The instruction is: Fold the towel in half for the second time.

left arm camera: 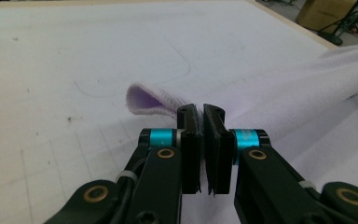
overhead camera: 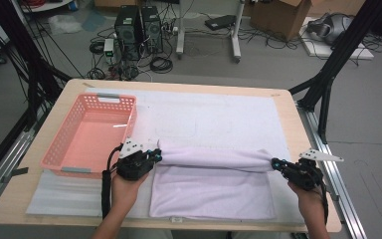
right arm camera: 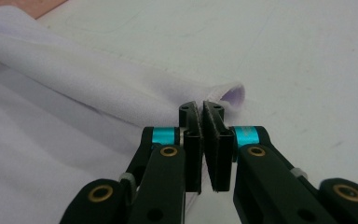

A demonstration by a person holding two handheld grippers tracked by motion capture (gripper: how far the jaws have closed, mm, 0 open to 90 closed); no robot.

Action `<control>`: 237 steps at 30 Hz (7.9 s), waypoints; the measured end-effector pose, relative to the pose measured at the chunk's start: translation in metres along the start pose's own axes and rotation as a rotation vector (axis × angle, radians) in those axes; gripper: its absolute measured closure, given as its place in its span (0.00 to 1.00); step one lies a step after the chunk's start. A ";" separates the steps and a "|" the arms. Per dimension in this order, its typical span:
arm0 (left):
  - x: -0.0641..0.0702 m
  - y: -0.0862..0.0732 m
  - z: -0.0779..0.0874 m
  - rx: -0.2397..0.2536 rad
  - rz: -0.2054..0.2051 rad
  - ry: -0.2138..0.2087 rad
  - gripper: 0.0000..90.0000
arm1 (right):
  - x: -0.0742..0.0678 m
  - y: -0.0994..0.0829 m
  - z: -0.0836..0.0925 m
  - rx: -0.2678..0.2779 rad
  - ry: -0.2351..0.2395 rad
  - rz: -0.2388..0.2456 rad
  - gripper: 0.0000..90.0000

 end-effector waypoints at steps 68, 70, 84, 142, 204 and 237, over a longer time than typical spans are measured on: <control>0.011 -0.035 0.007 -0.022 0.020 -0.078 0.97 | -0.037 -0.023 0.008 -0.032 -0.087 0.147 0.95; 0.015 -0.036 0.013 -0.015 0.013 -0.092 0.97 | -0.038 -0.024 0.015 -0.018 -0.072 0.143 0.95; 0.025 -0.036 0.038 0.040 -0.002 -0.108 0.65 | -0.029 -0.030 0.042 0.011 -0.048 0.076 0.72; -0.025 0.021 -0.068 -0.013 0.058 0.030 0.60 | 0.033 0.031 -0.057 -0.006 -0.199 -0.044 0.69; 0.005 -0.009 -0.025 -0.049 -0.005 -0.100 0.56 | -0.009 -0.023 0.012 -0.039 -0.101 0.049 0.65; 0.007 -0.027 -0.010 -0.045 0.048 -0.176 0.61 | -0.008 -0.019 0.014 0.009 -0.091 0.016 0.73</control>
Point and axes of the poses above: each handheld gripper's, and its own axes: z roughly backward along the jaws, y roughly out of its top, x roughly to its right, the point moved 3 cm from there along -z, roughly forward along the jaws, and after that the axes turned 7 degrees about -y, right-handed, at the moved point
